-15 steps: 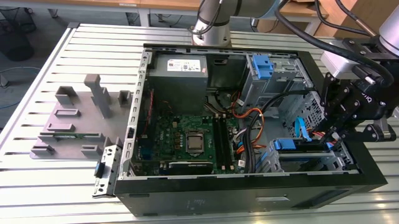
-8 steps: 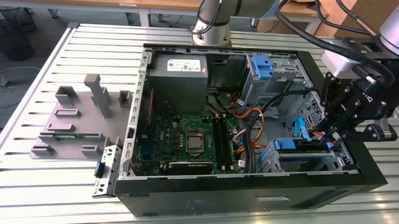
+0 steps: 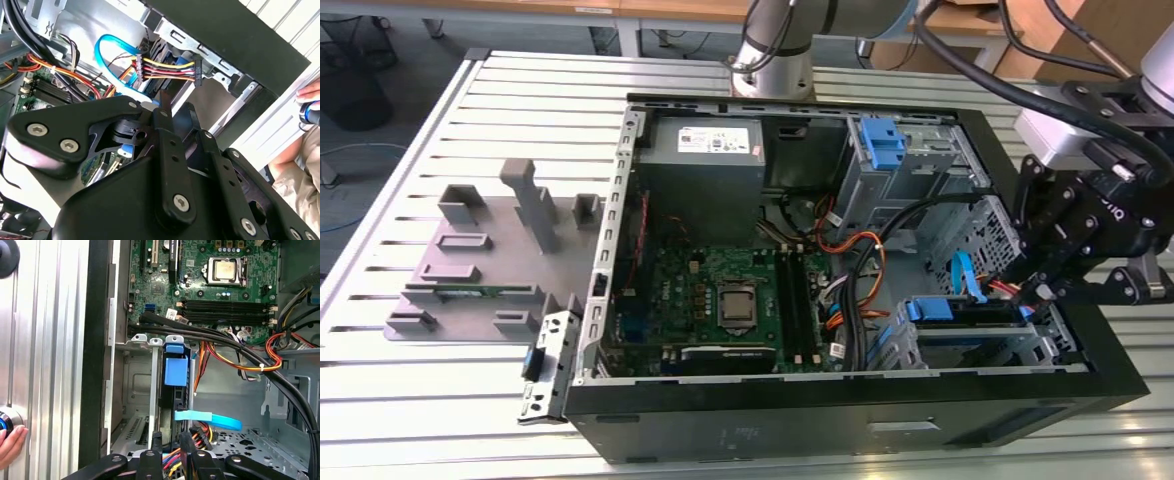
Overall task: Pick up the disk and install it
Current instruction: 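Insert the second disk wire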
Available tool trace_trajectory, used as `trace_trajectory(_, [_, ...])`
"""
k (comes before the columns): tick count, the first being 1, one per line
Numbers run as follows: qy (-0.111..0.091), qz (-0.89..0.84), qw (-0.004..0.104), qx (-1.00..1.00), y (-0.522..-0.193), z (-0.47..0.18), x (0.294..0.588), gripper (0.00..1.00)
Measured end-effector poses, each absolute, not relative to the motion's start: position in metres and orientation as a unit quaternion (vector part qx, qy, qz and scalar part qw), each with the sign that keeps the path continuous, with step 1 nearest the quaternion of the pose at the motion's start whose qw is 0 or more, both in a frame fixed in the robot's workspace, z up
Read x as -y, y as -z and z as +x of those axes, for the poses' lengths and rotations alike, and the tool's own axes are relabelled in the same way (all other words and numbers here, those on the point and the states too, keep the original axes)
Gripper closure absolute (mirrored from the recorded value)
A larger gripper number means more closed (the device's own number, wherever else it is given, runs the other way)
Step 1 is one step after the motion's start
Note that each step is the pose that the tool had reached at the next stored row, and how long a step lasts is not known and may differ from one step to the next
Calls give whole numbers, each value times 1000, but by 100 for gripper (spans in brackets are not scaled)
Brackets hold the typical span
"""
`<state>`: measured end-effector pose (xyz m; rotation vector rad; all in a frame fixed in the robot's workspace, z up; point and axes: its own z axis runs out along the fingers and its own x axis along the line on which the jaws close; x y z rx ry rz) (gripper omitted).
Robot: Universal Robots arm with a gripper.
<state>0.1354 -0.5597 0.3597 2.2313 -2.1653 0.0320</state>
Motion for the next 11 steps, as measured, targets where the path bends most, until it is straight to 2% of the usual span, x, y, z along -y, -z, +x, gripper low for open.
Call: trace_trajectory(11, [-10, 725, 16, 688, -359, 140, 564, 71])
